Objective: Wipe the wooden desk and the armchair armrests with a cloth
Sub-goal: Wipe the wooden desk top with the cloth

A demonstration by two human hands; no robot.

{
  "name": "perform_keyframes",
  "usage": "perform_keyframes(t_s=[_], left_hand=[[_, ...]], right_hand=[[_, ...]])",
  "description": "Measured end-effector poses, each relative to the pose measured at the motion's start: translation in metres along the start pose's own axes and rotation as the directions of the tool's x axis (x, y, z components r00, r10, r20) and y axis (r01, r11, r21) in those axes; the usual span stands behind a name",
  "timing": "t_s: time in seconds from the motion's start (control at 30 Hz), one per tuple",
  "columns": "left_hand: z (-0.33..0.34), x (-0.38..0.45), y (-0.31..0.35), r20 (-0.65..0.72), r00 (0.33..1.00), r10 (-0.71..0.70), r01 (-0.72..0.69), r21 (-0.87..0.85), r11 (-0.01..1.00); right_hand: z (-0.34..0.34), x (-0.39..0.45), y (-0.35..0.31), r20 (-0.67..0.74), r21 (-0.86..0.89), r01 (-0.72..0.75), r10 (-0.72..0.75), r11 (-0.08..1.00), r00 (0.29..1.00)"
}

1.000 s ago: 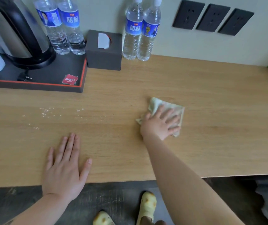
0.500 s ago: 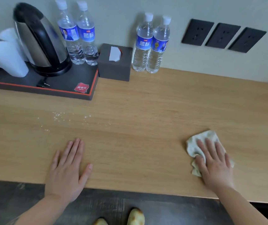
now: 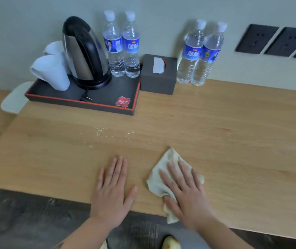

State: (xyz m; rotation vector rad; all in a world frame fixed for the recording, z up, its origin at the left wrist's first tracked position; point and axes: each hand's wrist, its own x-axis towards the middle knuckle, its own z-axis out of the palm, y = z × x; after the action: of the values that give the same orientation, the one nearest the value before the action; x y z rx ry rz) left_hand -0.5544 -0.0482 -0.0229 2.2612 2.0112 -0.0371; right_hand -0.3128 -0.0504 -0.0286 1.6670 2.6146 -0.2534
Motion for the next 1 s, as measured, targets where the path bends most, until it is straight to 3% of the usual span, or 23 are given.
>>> perform_keyframes(t_s=[0.07, 0.1, 0.23, 0.27, 0.3, 0.33, 0.37, 0.4, 0.43, 0.5, 0.57, 0.63, 0.7, 0.77, 0.83, 0.9, 0.93, 1.0], left_hand=[[0.000, -0.005, -0.019, 0.020, 0.997, 0.073, -0.073, 0.005, 0.997], [0.000, -0.010, -0.035, 0.026, 0.995, 0.100, -0.100, 0.006, 0.995], [0.000, -0.025, -0.111, 0.035, 0.994, 0.106, -0.107, 0.027, 0.994], [-0.003, -0.025, -0.128, 0.049, 0.997, 0.067, -0.069, 0.031, 0.997], [-0.005, -0.024, -0.144, 0.058, 0.998, 0.007, -0.008, 0.027, 1.000], [-0.005, -0.021, -0.159, 0.045, 0.997, -0.068, 0.067, 0.018, 0.998], [-0.004, -0.018, -0.176, 0.014, 0.989, -0.144, 0.144, 0.008, 0.990], [-0.003, -0.015, -0.192, -0.001, 0.976, -0.217, 0.217, -0.011, 0.976], [-0.002, -0.012, -0.208, 0.002, 0.961, -0.277, 0.277, -0.032, 0.960], [-0.003, -0.007, -0.237, 0.010, 0.937, -0.348, 0.348, -0.042, 0.936], [-0.008, -0.002, -0.260, 0.033, 0.926, -0.375, 0.376, -0.021, 0.927], [-0.010, 0.002, -0.273, 0.046, 0.930, -0.364, 0.366, -0.023, 0.930], [-0.011, 0.002, -0.275, 0.041, 0.936, -0.350, 0.352, -0.035, 0.935], [-0.011, 0.002, -0.273, 0.033, 0.934, -0.355, 0.356, -0.049, 0.933], [-0.011, 0.001, -0.272, 0.026, 0.933, -0.360, 0.361, -0.048, 0.931], [-0.011, 0.001, -0.273, 0.018, 0.933, -0.359, 0.360, -0.052, 0.932], [-0.010, 0.001, -0.273, 0.014, 0.933, -0.361, 0.361, -0.056, 0.931], [-0.009, 0.001, -0.273, 0.006, 0.933, -0.359, 0.359, -0.051, 0.932]], right_hand=[[-0.004, -0.033, 0.051, 0.043, -0.048, 0.123, -0.121, 0.991, 0.992], [-0.008, -0.046, 0.075, 0.069, -0.051, 0.089, -0.085, 0.995, 0.994], [-0.017, -0.050, 0.119, 0.043, 0.015, -0.289, 0.288, 0.957, 0.957], [-0.014, -0.036, 0.116, -0.018, 0.048, -0.448, 0.449, 0.893, 0.893], [-0.011, -0.016, 0.108, -0.068, 0.107, -0.633, 0.640, 0.767, 0.765], [-0.009, 0.011, 0.094, -0.071, 0.167, -0.794, 0.810, 0.585, 0.582], [-0.010, 0.042, 0.077, -0.033, 0.202, -0.889, 0.910, 0.411, 0.413], [-0.013, 0.076, 0.055, 0.013, 0.211, -0.931, 0.952, 0.297, 0.307], [-0.017, 0.110, 0.029, 0.050, 0.214, -0.943, 0.961, 0.256, 0.272], [-0.021, 0.171, -0.030, 0.099, 0.232, -0.935, 0.950, 0.269, 0.297], [-0.019, 0.212, -0.092, 0.102, 0.234, -0.900, 0.911, 0.369, 0.400], [-0.006, 0.221, -0.136, 0.024, 0.147, -0.768, 0.774, 0.623, 0.632], [0.000, 0.193, -0.150, 0.017, 0.014, -0.526, 0.526, 0.851, 0.851], [0.002, 0.145, -0.133, 0.012, -0.076, -0.238, 0.240, 0.968, 0.971], [-0.002, 0.103, -0.095, 0.048, -0.115, 0.043, -0.038, 0.992, 0.998], [-0.008, 0.081, -0.056, 0.086, -0.187, 0.189, -0.176, 0.964, 0.981], [-0.012, 0.081, -0.046, 0.112, -0.177, 0.161, -0.142, 0.971, 0.984], [-0.012, 0.105, -0.049, 0.056, -0.080, -0.126, 0.130, 0.989, 0.990]])
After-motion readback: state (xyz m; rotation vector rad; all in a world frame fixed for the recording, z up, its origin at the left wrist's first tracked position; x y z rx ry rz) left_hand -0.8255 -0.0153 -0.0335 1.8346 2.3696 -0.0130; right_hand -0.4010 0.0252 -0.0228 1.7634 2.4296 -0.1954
